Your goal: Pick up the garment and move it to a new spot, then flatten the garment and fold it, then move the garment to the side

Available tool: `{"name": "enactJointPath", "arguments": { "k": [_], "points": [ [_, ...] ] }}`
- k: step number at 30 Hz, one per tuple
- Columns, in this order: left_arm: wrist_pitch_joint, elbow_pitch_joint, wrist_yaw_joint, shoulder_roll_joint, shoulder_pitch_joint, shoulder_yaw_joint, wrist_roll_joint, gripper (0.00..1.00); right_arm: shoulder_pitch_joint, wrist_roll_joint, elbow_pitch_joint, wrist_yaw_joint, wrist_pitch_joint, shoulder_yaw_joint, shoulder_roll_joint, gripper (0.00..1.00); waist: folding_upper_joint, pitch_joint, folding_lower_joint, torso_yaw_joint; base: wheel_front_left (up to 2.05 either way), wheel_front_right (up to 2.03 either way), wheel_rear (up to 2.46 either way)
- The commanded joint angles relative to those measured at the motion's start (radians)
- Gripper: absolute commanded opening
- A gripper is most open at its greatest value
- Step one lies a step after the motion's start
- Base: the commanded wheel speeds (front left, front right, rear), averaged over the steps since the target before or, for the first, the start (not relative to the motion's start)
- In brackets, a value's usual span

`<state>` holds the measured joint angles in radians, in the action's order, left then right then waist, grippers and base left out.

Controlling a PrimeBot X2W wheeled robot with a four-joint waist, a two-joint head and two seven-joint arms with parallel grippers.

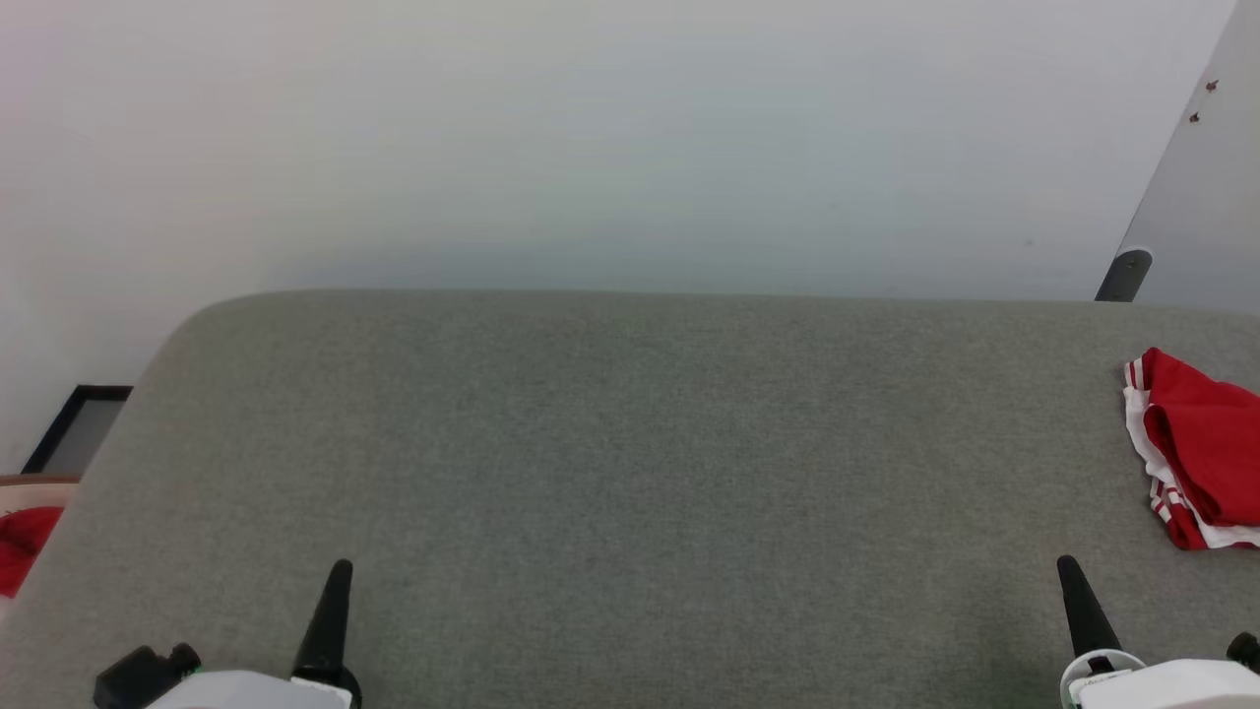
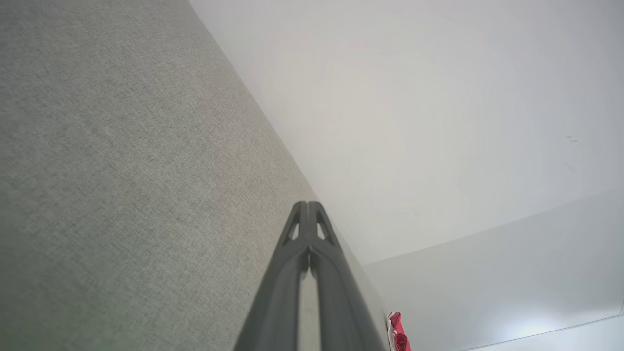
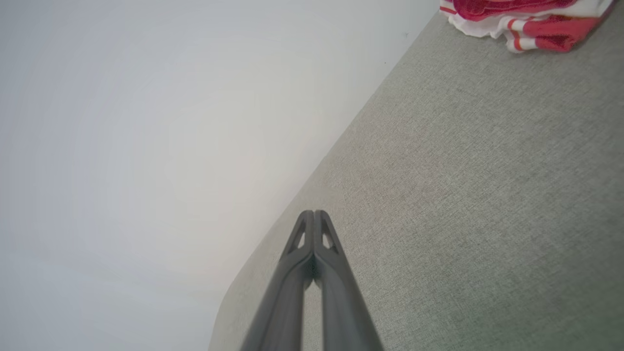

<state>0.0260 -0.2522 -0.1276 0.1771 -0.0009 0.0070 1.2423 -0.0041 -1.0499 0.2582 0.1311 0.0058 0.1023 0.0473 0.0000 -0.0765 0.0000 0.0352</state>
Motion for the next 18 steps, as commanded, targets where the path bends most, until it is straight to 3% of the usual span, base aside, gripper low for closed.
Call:
{"name": "enactJointPath", "arguments": {
  "k": [1,18],
  "points": [
    [-0.009,0.010,-0.003,-0.002,-0.027,0.012,0.022,0.00,-0.025,-0.036,-0.011,0.000,0.006,0.004,0.003,0.00,0.0000,0.003,0.0000,-0.001,0.00,0.00,0.00],
    [-0.053,0.009,-0.004,-0.043,-0.056,0.045,0.138,0.00,-0.055,-0.211,-0.013,0.000,0.040,0.007,0.004,0.00,0.0000,0.024,0.0000,-0.011,0.00,0.00,0.00]
  ]
}}
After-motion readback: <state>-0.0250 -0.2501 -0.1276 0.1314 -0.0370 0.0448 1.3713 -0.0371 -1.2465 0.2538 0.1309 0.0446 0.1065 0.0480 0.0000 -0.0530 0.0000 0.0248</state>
